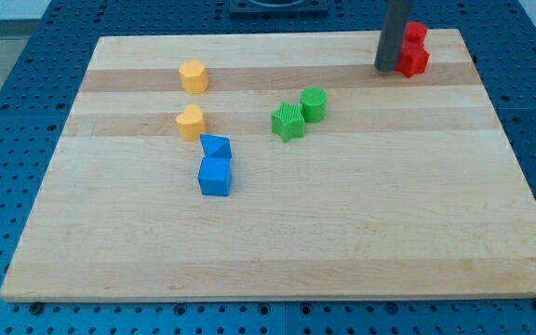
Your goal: Slide the green circle towards the red star
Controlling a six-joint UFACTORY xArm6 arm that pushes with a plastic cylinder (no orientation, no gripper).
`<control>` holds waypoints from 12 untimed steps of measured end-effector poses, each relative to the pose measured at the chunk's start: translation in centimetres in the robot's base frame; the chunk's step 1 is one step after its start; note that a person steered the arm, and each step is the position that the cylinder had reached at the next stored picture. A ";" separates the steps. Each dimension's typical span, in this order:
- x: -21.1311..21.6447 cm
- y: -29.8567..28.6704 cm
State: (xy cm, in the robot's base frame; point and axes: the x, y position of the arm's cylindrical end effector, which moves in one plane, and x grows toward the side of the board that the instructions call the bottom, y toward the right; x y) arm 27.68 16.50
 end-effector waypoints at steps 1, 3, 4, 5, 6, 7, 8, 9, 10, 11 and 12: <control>0.0 0.9; 2.8 -4.1; 3.2 -9.7; 3.4 -15.2; 6.2 -17.5; 8.1 -17.2; 8.3 -15.2; 8.6 -11.5; 9.1 -7.8; 10.8 -4.7; 13.0 -2.4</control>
State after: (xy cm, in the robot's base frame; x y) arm 40.68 14.06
